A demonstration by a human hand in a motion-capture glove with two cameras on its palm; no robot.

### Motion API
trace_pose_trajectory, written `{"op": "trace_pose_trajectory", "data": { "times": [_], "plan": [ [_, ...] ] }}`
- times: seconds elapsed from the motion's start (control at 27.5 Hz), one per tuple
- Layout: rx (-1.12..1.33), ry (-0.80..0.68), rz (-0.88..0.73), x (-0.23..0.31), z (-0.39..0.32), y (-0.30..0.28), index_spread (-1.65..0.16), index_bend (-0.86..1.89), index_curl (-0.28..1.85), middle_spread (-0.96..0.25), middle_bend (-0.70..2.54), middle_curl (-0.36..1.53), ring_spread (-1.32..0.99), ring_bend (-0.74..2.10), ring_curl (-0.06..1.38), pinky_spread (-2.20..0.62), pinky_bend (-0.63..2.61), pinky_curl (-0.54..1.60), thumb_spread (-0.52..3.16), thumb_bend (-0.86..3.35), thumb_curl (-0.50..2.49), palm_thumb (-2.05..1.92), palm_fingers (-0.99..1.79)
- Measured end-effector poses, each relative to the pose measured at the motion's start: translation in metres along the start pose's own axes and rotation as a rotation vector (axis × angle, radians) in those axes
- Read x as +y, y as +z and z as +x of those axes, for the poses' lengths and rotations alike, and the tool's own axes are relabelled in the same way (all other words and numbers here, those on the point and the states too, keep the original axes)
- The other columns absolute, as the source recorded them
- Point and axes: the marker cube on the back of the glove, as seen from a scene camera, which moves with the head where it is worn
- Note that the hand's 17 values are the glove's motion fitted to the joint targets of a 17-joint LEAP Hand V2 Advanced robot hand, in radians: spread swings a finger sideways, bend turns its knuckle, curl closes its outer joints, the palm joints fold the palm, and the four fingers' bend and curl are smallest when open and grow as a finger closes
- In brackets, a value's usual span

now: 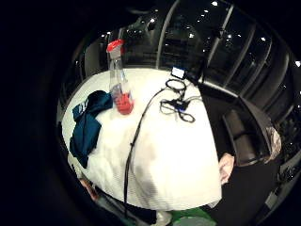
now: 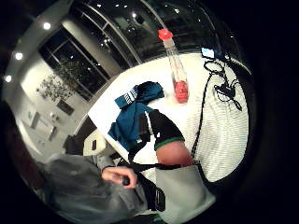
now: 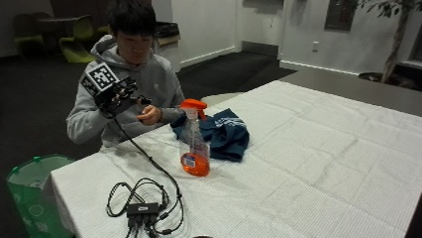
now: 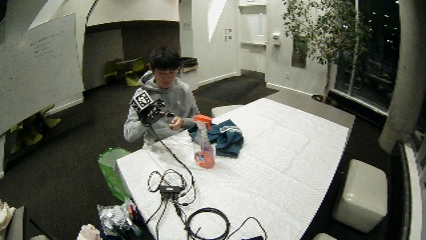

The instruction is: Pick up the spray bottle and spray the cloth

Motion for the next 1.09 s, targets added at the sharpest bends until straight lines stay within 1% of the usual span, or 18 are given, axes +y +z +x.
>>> {"op": "trace_pose_trajectory", "data": {
  "times": [0.18,0.4,0.65,0.87,1.09],
  "plan": [
    [0.001,-0.013,-0.002,-0.004,0.003,0.003,-0.20,0.09,0.04,0.03,0.24,0.10,0.06,0.27,0.08,0.17,0.49,0.16,0.63,0.22,0.13,0.44,0.17],
    [-0.001,-0.005,-0.016,-0.003,0.001,0.007,-0.25,0.10,0.07,0.04,0.26,0.15,0.07,0.29,0.12,0.21,0.53,0.21,0.82,0.18,0.18,0.47,0.13],
    [-0.021,-0.002,-0.025,0.000,-0.002,0.012,-0.28,0.12,0.10,0.04,0.28,0.20,0.08,0.31,0.15,0.23,0.54,0.25,0.93,0.13,0.22,0.50,0.10],
    [-0.053,0.065,-0.070,-0.005,-0.003,0.030,-0.28,0.10,0.11,0.05,0.28,0.22,0.08,0.34,0.17,0.24,0.55,0.27,0.97,0.07,0.24,0.50,0.07],
    [-0.166,0.118,-0.025,-0.010,-0.019,0.053,-0.28,0.10,0.12,0.06,0.29,0.25,0.10,0.36,0.19,0.24,0.56,0.29,0.99,0.02,0.26,0.49,0.02]
  ]
}}
